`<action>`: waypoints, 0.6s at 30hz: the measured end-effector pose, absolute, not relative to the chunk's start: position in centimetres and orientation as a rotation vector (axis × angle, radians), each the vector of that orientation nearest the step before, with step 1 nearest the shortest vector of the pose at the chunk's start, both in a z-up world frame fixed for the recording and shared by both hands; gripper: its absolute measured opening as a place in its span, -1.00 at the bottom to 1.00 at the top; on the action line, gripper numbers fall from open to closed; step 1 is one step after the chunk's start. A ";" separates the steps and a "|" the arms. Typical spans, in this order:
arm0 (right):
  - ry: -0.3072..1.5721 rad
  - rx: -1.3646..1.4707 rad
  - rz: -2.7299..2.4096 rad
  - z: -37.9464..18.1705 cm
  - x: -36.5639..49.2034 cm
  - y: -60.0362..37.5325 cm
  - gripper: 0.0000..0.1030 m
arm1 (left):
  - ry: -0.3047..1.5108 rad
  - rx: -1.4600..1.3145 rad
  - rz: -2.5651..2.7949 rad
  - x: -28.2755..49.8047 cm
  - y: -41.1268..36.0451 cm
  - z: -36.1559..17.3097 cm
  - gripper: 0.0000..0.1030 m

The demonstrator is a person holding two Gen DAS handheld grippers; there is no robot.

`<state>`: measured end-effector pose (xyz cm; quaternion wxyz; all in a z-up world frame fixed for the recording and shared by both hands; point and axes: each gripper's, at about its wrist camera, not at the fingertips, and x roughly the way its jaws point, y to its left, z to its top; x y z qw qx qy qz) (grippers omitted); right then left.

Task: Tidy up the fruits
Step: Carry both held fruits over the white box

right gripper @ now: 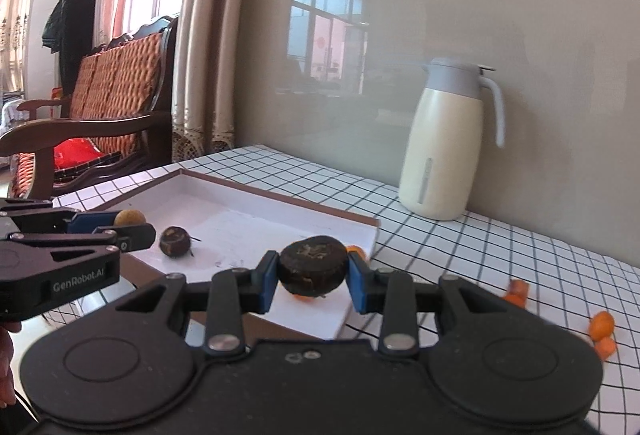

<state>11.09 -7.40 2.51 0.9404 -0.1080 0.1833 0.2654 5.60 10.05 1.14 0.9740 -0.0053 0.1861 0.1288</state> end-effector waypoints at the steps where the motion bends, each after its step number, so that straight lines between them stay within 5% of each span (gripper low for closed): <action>1: 0.373 -0.226 0.547 2.5 11.1 -7.0 -0.47 | 0.376 -0.011 0.267 5.6 10.4 1.1 -0.53; 18: 0.362 -0.251 0.595 3.0 13.9 -2.9 -0.47 | 0.386 -0.037 0.370 7.9 16.7 1.3 -0.53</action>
